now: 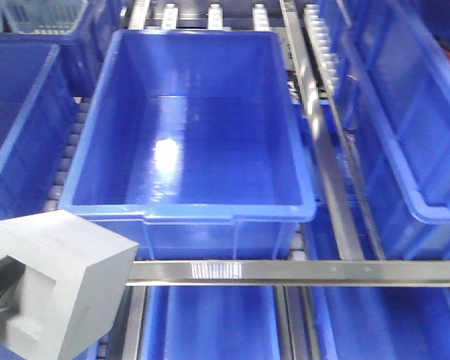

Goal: Sort gray base to blue bin
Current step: 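Turn toward the rack and stop over the empty blue bin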

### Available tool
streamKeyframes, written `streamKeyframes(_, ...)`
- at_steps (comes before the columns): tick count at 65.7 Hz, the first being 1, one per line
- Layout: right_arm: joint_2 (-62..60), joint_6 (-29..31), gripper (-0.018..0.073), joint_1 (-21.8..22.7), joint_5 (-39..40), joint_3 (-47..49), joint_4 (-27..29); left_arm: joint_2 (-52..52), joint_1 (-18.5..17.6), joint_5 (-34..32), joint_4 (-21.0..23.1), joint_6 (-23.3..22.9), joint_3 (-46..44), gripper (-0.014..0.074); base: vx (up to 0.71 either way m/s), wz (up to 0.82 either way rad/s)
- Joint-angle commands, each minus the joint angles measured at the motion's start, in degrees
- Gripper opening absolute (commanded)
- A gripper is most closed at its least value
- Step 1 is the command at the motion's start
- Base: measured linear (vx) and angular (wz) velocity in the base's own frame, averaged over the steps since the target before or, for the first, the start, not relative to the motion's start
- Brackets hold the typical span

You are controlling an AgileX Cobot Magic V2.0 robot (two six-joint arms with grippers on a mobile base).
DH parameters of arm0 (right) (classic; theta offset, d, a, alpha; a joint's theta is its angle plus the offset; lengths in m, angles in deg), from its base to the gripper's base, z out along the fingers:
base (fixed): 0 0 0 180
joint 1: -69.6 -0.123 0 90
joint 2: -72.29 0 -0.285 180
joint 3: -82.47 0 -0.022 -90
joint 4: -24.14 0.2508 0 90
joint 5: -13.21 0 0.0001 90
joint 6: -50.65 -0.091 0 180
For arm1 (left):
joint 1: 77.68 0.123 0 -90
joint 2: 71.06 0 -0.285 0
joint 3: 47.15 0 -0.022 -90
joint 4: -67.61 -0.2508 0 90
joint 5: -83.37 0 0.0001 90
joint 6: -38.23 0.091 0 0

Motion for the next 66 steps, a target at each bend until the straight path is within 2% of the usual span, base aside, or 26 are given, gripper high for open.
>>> streamKeyframes(1,-0.7,0.4,-0.0009,0.2,4.3,-0.9,-0.4,0.3,-0.1,-6.3,0.3,-0.4,-1.9,-0.0006,0.09,0.19)
streamKeyframes(66,-0.7,0.4,-0.0009,0.2,4.3,-0.9,-0.4,0.3,-0.1,-6.3,0.3,-0.4,-1.9,-0.0006,0.11,0.02)
